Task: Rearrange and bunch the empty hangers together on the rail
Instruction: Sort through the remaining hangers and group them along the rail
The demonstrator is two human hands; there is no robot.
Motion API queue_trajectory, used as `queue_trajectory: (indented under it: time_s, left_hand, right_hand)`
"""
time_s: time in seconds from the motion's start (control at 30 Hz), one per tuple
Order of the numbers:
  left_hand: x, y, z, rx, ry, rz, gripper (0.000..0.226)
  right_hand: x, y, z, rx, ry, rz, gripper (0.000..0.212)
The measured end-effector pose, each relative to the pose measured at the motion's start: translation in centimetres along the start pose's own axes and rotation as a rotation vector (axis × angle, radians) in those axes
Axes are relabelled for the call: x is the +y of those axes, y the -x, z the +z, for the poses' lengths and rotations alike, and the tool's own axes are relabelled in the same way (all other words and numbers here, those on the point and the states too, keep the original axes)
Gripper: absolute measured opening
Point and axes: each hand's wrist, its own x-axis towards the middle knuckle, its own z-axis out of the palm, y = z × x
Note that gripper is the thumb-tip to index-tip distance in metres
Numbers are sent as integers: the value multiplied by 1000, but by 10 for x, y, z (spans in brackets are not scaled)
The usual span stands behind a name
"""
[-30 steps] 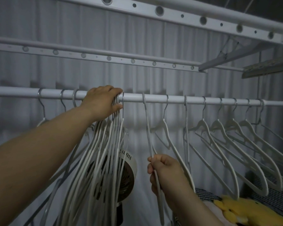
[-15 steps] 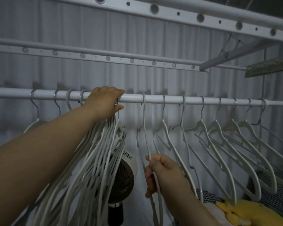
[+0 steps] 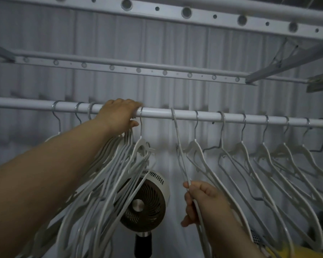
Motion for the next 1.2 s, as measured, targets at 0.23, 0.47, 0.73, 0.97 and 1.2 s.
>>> queue_trajectory:
  time_s: [0.23, 0.47, 0.73, 0.97, 1.2]
  left_hand:
    - [-41, 8, -3, 0, -9, 35, 58]
    - [-106, 21, -8, -11, -30, 54, 49]
    - [-167, 42, -14, 14, -11, 31, 50]
    - [-195, 51, -11, 65, 11, 55, 54]
    - [-197, 50, -6, 79, -12, 62, 57]
  right_hand:
    - [-1, 5, 11, 47, 9, 33, 21]
    - [-4, 13, 39, 97, 70, 70, 21]
    - [-10, 26, 66, 168, 184, 41, 23]
    - [-7, 32, 84, 337, 451, -54, 15]
    - [0, 43, 118, 584, 892, -527, 28]
